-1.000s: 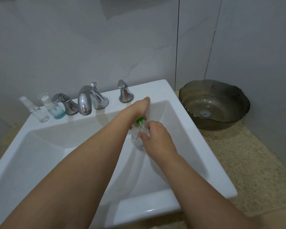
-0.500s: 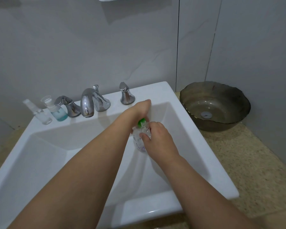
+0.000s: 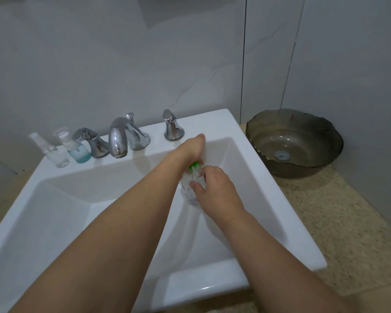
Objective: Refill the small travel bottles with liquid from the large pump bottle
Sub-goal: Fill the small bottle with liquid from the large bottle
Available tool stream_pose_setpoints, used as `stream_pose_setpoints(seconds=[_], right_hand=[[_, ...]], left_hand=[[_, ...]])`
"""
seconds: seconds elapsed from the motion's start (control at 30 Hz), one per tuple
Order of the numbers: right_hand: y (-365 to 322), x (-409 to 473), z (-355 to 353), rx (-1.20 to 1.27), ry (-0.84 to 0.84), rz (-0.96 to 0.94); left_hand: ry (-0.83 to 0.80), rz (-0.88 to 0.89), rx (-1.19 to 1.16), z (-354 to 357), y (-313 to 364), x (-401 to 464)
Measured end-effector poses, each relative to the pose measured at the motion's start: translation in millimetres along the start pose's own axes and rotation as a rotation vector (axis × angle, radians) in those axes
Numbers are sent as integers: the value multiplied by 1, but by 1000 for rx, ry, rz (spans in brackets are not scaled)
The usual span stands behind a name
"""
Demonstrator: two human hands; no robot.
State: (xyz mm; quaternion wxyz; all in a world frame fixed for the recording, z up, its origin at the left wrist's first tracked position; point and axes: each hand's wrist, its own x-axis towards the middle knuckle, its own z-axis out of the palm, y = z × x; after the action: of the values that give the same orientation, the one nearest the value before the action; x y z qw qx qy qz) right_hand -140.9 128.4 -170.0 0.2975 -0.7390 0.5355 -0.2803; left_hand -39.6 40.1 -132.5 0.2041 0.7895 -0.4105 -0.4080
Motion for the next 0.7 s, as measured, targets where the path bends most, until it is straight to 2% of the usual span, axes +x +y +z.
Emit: stream_pose_setpoints(seconds=[0.2,0.33,0.47,0.7], right_hand=[[-2,-4,-2,40,17,-6],[-3,-4,-3,49,30,-14],[-2,-3,-3,51,28,-8],[1,1,0,14,21,-17]], left_hand=[[-194,-166,72,-11,2,0],[-234,-189,89,-14,5,-2],[-174,-170,83,-9,5,-1],[25,-15,-50,2,2,0]])
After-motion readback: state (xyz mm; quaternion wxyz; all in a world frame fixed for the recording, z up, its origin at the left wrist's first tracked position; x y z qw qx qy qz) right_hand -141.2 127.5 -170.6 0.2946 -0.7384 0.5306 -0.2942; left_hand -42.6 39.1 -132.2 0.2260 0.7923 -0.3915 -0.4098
